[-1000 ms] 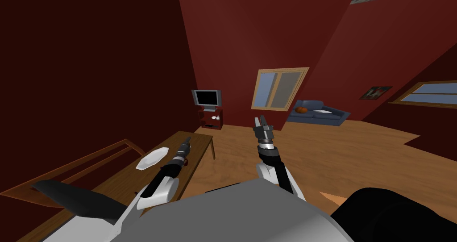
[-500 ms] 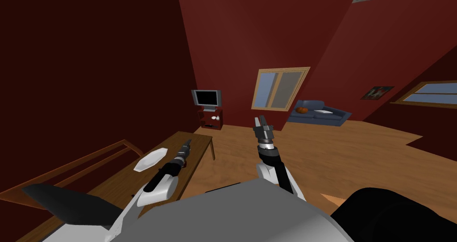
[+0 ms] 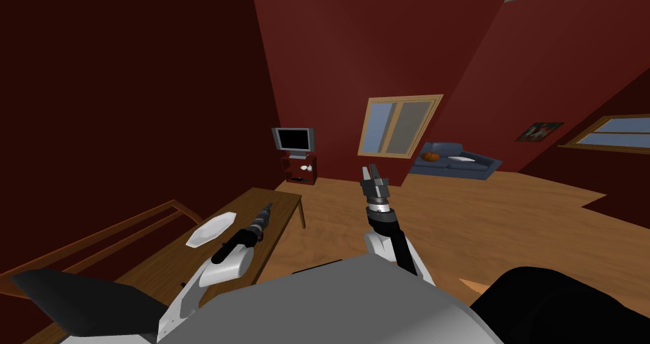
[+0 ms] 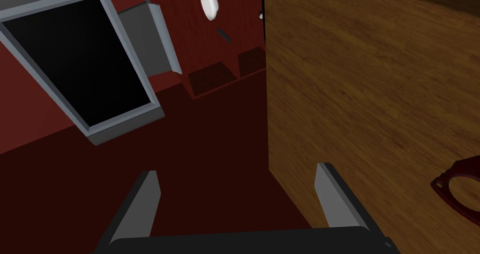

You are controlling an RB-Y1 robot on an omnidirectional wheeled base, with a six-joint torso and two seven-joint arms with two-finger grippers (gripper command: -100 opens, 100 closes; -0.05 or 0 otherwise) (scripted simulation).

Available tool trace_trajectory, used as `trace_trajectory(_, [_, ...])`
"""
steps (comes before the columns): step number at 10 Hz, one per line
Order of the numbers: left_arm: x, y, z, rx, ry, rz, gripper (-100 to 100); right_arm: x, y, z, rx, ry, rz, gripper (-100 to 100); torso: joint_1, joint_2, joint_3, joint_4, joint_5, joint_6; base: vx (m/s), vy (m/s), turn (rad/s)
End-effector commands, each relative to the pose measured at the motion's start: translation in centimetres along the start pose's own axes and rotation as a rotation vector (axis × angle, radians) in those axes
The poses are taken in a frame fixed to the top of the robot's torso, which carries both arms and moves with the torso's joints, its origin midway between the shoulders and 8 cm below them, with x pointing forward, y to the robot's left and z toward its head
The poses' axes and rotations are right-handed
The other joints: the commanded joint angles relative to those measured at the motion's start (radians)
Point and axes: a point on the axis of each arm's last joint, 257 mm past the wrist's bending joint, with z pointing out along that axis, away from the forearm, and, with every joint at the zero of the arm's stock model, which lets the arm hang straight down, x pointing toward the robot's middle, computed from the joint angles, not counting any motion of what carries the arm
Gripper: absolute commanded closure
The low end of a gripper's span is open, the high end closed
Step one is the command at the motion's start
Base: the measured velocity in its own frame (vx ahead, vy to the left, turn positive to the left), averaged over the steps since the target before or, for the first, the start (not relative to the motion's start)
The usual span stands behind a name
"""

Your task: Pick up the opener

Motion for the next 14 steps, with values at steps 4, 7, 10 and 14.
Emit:
trace_trajectory(4, [-0.7,3.4,0.7,-0.129,0.016,-0.005,-100,0.0,0.0,0.0,0.0,0.0,0.0,0,0.0,0.001,0.0,0.0,0.0,0.0,0.024,-0.008,0.004])
trace_trajectory(7, [-0.8,5.3,0.9,-0.202,0.027,-0.01,-100,0.0,0.0,0.0,0.0,0.0,0.0,0,0.0,0.001,0.001,0.0,0.0,0.0,0.025,-0.008,0.002])
trace_trajectory(10, [-0.8,7.5,0.9,-0.286,0.041,-0.016,-100,0.0,0.0,0.0,0.0,0.0,0.0,0,0.0,0.0,0.0,0.0,0.0,0.0,0.03,-0.006,0.003])
trace_trajectory(14, [-1.1,10.4,0.8,-0.406,0.062,-0.031,-100,0.0,0.0,0.0,0.0,0.0,0.0,0,0.0,0.0,0.0,0.0,0.0,0.0,0.033,-0.004,0.003])
